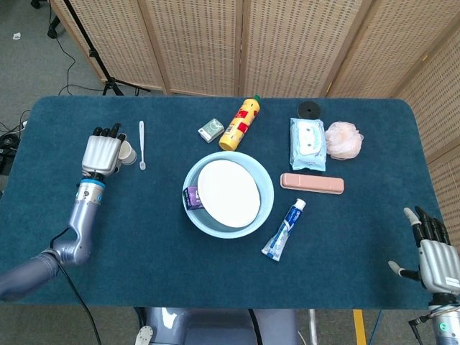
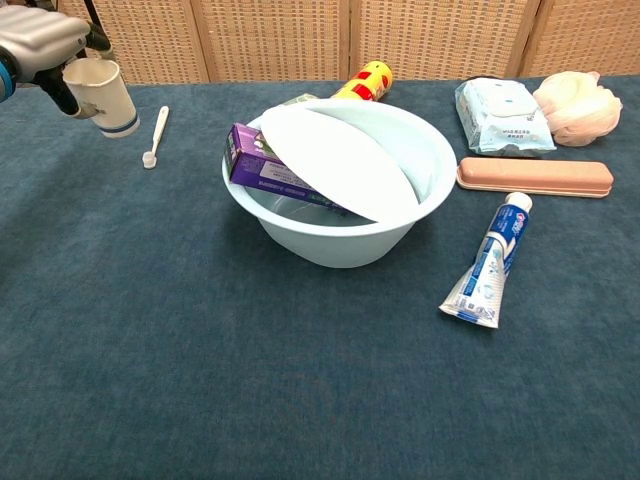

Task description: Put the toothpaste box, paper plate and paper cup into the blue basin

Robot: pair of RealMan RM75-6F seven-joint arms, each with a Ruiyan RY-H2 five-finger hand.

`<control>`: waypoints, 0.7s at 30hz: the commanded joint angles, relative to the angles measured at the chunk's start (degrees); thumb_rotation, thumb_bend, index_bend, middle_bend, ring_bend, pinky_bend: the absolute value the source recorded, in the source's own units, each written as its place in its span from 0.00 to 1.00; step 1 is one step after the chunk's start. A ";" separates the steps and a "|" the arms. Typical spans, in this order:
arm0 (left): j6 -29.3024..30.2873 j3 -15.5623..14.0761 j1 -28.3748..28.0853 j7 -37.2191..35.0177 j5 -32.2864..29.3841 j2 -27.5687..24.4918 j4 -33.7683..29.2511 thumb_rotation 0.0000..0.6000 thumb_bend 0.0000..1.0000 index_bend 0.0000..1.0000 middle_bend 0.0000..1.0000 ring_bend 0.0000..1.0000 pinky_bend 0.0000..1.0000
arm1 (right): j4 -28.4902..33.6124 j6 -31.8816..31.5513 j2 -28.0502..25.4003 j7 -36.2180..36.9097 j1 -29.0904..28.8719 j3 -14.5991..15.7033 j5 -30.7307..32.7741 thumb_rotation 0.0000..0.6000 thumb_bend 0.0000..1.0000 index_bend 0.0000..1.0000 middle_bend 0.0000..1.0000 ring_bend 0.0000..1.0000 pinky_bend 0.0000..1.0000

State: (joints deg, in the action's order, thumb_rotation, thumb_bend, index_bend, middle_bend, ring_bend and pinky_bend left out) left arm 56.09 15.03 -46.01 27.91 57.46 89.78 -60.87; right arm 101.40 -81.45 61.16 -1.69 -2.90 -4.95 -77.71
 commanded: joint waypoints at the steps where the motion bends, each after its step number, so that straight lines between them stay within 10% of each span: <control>1: 5.13 0.87 0.32 3.59 2.47 -4.48 -11.59 1.00 0.37 0.58 0.20 0.26 0.23 | 0.56 -0.67 -0.69 1.28 0.34 0.10 -0.88 1.00 0.13 0.00 0.00 0.00 0.00; 21: 11.11 3.53 -6.41 17.55 3.28 -2.12 -35.72 1.00 0.36 0.57 0.20 0.26 0.23 | 1.60 -3.56 -4.62 10.35 2.20 -0.32 -3.02 1.00 0.13 0.00 0.00 0.00 0.00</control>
State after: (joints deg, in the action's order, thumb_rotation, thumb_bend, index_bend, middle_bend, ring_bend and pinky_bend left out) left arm 67.08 18.30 -51.56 44.48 61.51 86.74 -95.89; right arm 102.99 -84.81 56.78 8.29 -0.85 -5.21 -80.63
